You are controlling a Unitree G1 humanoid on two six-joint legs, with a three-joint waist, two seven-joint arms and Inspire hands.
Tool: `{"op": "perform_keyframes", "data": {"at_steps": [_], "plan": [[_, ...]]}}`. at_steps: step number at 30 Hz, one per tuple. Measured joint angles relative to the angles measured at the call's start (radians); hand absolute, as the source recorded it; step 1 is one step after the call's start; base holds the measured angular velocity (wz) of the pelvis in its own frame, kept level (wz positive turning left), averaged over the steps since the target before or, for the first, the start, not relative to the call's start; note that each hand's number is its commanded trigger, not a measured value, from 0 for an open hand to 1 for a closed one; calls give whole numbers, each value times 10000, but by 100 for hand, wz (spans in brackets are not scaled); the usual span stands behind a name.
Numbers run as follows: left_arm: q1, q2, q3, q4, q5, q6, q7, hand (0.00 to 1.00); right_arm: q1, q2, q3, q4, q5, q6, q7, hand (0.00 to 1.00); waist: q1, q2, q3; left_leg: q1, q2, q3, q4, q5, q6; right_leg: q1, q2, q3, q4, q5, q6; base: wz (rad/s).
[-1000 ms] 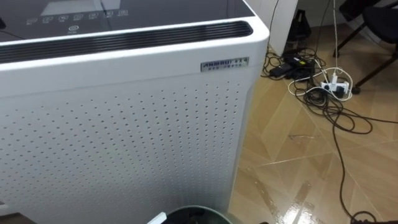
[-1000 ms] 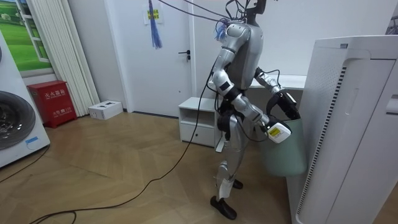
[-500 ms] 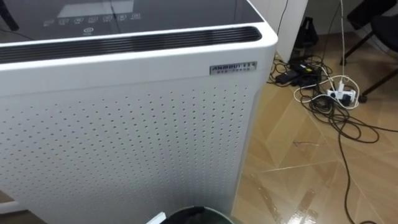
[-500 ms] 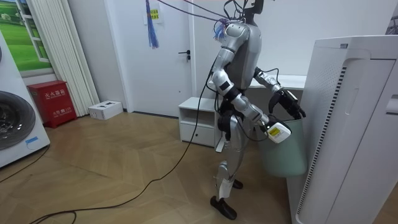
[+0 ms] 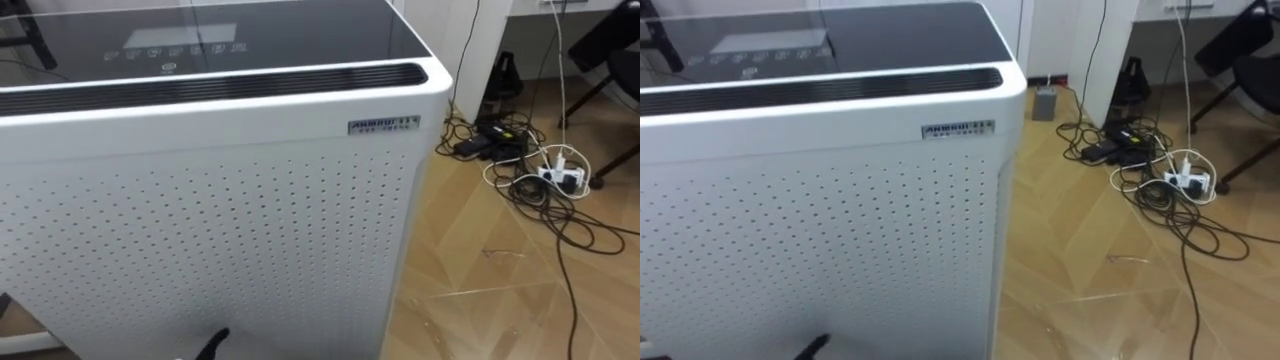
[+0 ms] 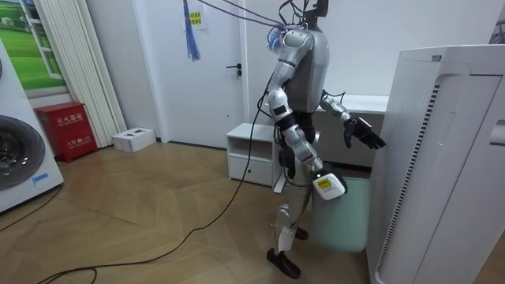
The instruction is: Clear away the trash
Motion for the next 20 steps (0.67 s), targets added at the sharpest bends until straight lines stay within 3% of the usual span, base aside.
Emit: {"op": "perform_keyframes", "data": {"at_steps": [4, 6, 10, 12, 17, 20], "plan": [[-52, -147, 59, 1325, -171, -159, 347, 0, -19, 208, -603, 1001, 72, -30, -162, 100, -28, -56, -1, 129, 3, -15, -73, -1, -2, 142, 20, 17, -41, 3, 5, 0], [-77, -449, 357, 2397, -241, -147, 441, 0, -23, 469, -1016, 1650, 70, -49, -181, 100, -113, -50, -20, 260, 22, -25, -124, -9, -14, 230, 61, 38, -160, 9, 11, 0], [-35, -823, 777, 3348, -632, -186, 567, 0, -85, 754, -1564, 2554, 429, -102, -258, 100, -46, -74, -16, 271, 32, 18, -198, -10, -18, 233, 82, 131, -163, 10, 9, -5], [-170, -1079, 1395, 4383, -721, -188, 570, 0, -180, 928, -1971, 3176, 547, -105, -245, 100, -25, -96, -20, 276, 34, 55, -243, -10, -18, 225, 85, 132, -187, 10, 9, -6], [-140, -1279, 2350, 5646, -798, 26, 544, 0, -251, 1242, -2695, 3918, 818, -97, -266, 100, -32, -185, -7, 231, 21, 21, -274, -13, -14, 234, 76, 96, -281, 12, 23, 2], [-182, -1334, 2399, 6097, -806, 239, 546, 0, -454, 1250, -2701, 4240, 858, -86, -264, 100, -57, -203, -9, 219, 17, -7, -274, -14, -12, 252, 72, 63, -309, 13, 28, 2]]}}
